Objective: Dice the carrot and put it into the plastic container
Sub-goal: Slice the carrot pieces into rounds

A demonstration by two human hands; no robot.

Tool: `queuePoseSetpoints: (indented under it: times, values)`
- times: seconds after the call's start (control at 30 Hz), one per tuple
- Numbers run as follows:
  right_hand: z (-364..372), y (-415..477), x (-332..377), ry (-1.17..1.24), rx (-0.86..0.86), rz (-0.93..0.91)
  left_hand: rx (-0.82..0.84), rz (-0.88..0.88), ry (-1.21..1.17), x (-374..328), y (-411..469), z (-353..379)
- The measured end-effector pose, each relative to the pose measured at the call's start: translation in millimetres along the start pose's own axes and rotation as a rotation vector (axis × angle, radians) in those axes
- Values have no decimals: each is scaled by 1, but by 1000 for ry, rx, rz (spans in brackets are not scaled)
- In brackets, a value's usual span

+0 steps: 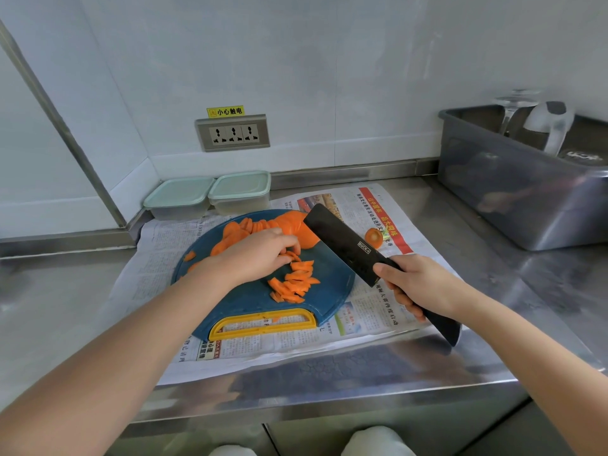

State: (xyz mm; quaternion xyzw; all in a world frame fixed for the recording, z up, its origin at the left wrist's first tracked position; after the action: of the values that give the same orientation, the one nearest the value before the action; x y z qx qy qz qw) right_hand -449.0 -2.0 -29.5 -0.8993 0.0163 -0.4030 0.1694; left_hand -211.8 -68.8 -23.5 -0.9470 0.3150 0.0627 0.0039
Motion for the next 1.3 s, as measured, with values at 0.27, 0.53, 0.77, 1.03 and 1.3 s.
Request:
queuePoseSetpoints:
  times: [0.27, 0.53, 0.77, 1.03, 1.3]
  values:
    - [2, 1, 1, -6, 2, 2, -84, -59, -209, -5, 11, 1]
    - [1, -5, 0, -9, -17, 9, 10, -27, -174, -5, 11, 4]
    - [-1, -10, 2, 13, -25, 11, -167, -129, -172, -15, 16, 9]
    - [-4, -12, 3, 10, -33, 22, -200, -118, -120, -29, 30, 1]
    - [-10, -14, 1, 7, -66, 36, -253, -202, -243, -14, 30, -8]
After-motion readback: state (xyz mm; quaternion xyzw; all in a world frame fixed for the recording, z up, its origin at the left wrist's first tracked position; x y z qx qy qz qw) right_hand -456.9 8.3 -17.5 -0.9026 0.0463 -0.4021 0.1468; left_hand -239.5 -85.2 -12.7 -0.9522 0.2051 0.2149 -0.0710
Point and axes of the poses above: each hand's wrist, its own y-axis towards the middle knuckle, its own z-axis out of the palm, x = y × z, the point moved 5 cm from there along y, towards the middle knuckle, and after that the axes turned 8 degrees about z, right-handed, at the moved point
